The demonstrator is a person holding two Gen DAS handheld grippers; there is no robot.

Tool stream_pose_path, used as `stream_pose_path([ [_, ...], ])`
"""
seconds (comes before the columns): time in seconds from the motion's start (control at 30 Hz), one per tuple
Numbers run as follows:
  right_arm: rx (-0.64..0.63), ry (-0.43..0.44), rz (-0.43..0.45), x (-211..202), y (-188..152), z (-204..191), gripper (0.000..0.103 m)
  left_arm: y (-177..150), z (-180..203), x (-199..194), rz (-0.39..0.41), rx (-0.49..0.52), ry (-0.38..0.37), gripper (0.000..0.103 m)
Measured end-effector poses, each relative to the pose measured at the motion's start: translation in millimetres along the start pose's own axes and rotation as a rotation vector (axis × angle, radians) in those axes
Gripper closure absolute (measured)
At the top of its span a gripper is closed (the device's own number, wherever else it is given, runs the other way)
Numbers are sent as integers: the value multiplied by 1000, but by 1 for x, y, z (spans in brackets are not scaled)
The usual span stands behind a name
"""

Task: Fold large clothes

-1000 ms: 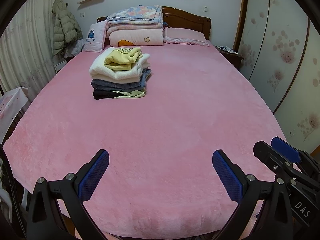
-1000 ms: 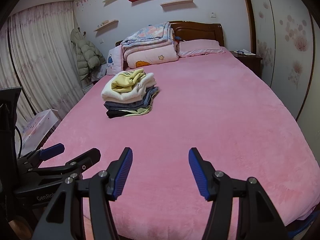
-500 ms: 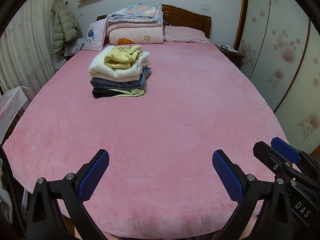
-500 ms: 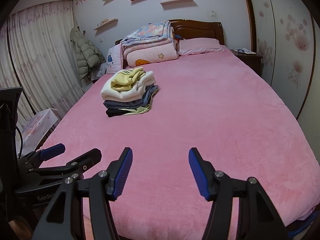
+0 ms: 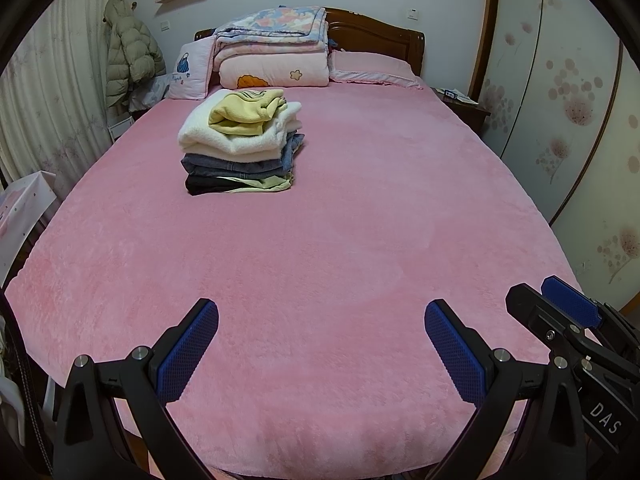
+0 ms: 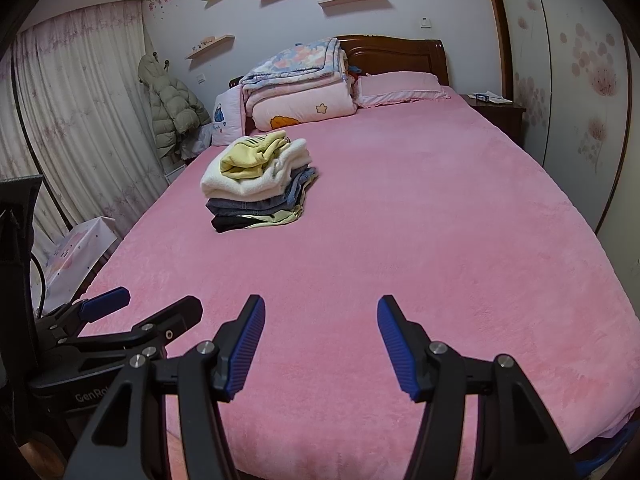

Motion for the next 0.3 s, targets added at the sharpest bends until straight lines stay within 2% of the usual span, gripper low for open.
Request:
stream_pose_path([
  [0.3,1,1,-3,0,-1,2,44,-2,2,2,-14,-3,4,1],
])
Point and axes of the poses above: each gripper's, at about its wrist camera, not at the fingertips, and x roughly the way its jaws point, z to its right, y to its top, the point moved 6 cm from there along x, roughly the way its jaws point, and after that the axes turned 4 degrees about z, right-handed, at the moved point
